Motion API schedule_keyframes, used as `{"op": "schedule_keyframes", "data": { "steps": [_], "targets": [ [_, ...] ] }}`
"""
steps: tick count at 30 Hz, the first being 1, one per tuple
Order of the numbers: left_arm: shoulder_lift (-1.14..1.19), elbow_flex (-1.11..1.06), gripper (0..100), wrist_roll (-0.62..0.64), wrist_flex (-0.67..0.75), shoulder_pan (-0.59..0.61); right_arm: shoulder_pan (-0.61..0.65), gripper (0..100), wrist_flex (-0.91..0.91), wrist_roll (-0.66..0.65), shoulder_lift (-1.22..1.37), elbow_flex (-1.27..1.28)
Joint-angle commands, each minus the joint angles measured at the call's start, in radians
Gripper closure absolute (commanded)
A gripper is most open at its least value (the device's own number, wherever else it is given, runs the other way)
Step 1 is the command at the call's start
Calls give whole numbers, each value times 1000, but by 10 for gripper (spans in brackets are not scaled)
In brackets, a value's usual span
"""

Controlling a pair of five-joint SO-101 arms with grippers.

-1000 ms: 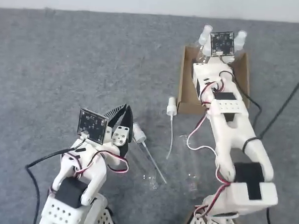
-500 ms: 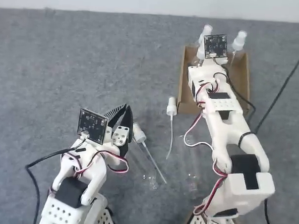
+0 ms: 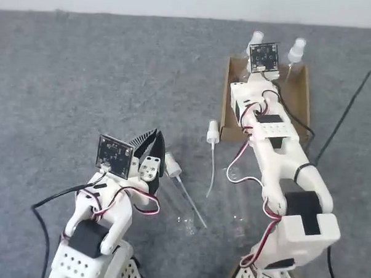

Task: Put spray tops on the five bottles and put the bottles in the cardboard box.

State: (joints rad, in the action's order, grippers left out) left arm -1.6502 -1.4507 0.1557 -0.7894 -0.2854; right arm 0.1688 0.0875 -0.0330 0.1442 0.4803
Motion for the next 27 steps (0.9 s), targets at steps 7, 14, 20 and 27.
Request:
{"op": "schedule_keyframes", "data": {
  "steps": [7, 14, 20, 27],
  "targets": [
    [-18, 10, 985, -5, 34, 6, 4, 810, 25, 3, -24, -51],
    [-18, 10, 985, -5, 34, 6, 4, 756, 30, 2, -25, -54],
    [-18, 10, 985, -5, 34, 6, 4, 726, 30, 2, -25, -54],
    [-18, 10, 985, -5, 34, 6, 4, 724, 30, 2, -25, -54]
  ]
}}
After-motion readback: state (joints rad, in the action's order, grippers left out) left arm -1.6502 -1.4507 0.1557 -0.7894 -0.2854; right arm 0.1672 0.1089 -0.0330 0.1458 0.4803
